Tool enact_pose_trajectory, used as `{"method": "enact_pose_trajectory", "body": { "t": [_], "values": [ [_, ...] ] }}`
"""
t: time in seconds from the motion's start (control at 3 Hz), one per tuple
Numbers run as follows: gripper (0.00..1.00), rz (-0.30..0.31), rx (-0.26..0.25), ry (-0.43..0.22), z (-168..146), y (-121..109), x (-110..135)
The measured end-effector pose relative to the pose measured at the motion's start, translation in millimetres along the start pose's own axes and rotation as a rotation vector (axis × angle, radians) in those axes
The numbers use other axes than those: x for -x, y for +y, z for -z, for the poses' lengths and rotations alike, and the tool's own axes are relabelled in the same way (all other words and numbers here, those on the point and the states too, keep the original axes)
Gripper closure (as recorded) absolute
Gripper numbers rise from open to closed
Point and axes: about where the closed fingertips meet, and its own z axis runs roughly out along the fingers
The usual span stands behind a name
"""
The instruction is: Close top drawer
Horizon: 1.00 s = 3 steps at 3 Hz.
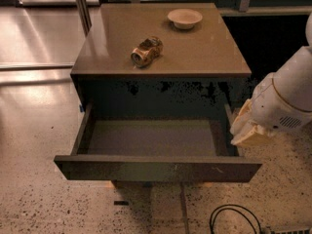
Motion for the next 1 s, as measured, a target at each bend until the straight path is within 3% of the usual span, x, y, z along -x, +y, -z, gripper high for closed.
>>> {"method": "enact_pose_trajectory", "body": {
  "t": [0.33, 0.67, 1.0],
  "values": [
    [0.87, 0.0, 0.0, 0.0, 0.0, 0.0, 0.0],
    [1.0, -0.011, 0.026, 0.002, -13.6, 9.9, -3.4],
    [1.0, -0.024, 0.089, -0.019, -49.9, 33.5, -3.2]
  ]
}}
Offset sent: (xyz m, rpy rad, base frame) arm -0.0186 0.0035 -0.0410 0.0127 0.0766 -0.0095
